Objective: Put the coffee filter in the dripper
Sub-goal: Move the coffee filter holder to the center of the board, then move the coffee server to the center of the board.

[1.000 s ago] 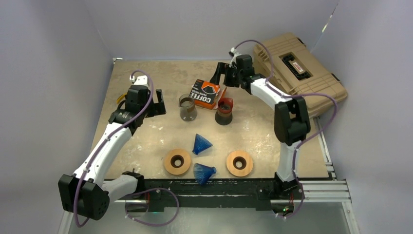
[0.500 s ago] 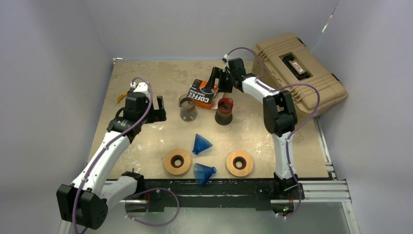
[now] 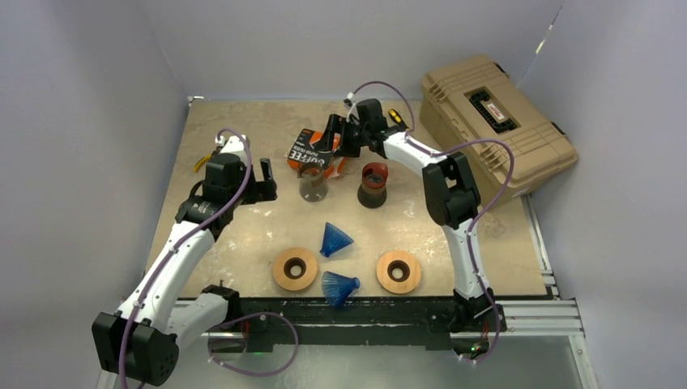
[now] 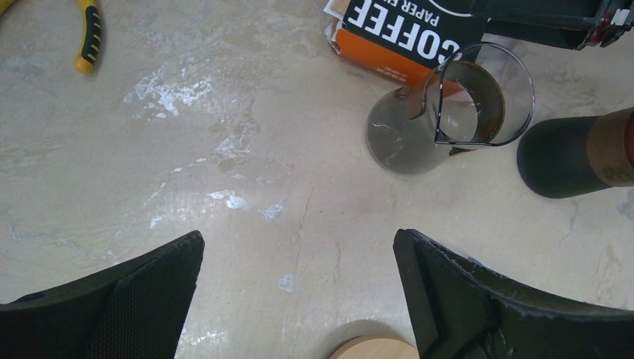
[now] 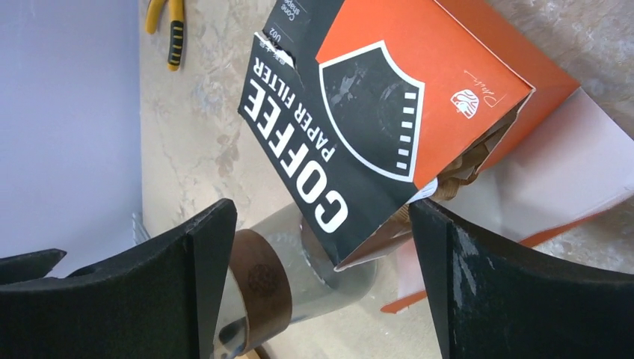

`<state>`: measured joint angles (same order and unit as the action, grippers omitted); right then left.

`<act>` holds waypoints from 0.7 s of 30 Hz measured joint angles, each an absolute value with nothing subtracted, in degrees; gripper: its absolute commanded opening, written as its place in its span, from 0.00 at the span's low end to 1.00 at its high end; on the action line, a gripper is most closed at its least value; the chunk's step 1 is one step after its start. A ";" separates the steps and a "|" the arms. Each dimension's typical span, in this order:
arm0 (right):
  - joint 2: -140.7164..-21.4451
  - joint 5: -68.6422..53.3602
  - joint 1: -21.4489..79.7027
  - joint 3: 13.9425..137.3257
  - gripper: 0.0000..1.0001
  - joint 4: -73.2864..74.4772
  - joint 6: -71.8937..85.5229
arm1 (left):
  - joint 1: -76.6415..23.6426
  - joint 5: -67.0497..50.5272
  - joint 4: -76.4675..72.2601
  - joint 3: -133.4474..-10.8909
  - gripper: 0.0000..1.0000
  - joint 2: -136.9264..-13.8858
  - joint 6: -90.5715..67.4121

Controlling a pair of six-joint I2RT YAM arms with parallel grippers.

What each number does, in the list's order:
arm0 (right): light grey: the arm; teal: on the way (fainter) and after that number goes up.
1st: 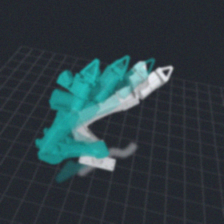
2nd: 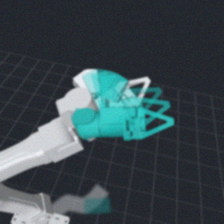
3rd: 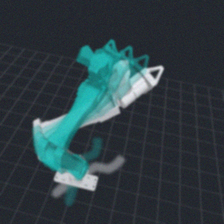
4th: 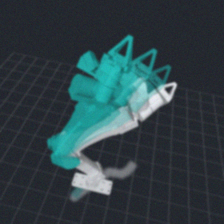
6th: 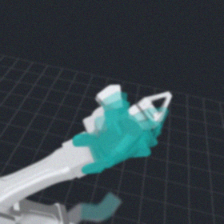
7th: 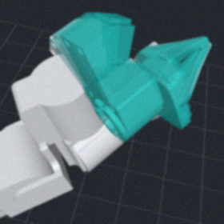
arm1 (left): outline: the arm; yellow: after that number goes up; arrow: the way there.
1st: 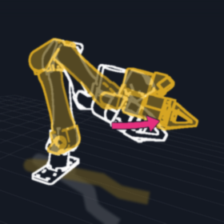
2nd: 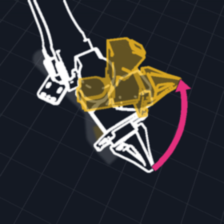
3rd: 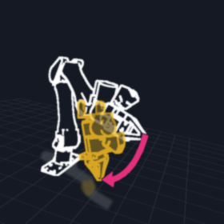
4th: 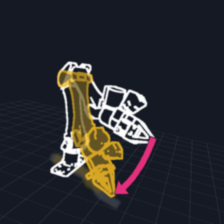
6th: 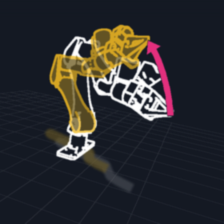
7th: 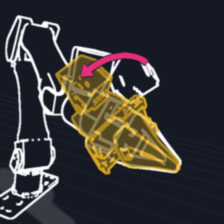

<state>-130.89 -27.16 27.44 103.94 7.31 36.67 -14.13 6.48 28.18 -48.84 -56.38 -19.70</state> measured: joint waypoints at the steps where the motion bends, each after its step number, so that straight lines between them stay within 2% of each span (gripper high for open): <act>1: -130.72 -27.09 27.49 103.88 0.93 7.29 36.62 | -14.13 6.31 28.14 -48.84 0.99 -56.38 -19.70; 4: -129.12 -25.91 27.31 103.50 0.99 8.12 35.31 | -14.09 5.04 27.66 -48.84 0.99 -56.38 -19.70; 15: -107.48 -13.54 26.98 98.26 0.99 14.59 25.41 | -14.00 -5.63 22.59 -48.86 0.98 -62.33 -21.45; 18: -101.82 -8.67 26.96 95.55 0.98 16.99 23.07 | -14.00 -7.42 21.89 -49.08 0.97 -64.16 -22.00; 21: -98.21 -4.19 26.89 92.51 0.92 19.84 21.54 | -14.00 -8.38 21.41 -49.78 0.97 -65.49 -22.37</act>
<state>-98.21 -4.19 26.89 92.51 19.84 21.54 -14.00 -8.38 21.41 -49.78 -65.49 -22.37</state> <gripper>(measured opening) 0.971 0.975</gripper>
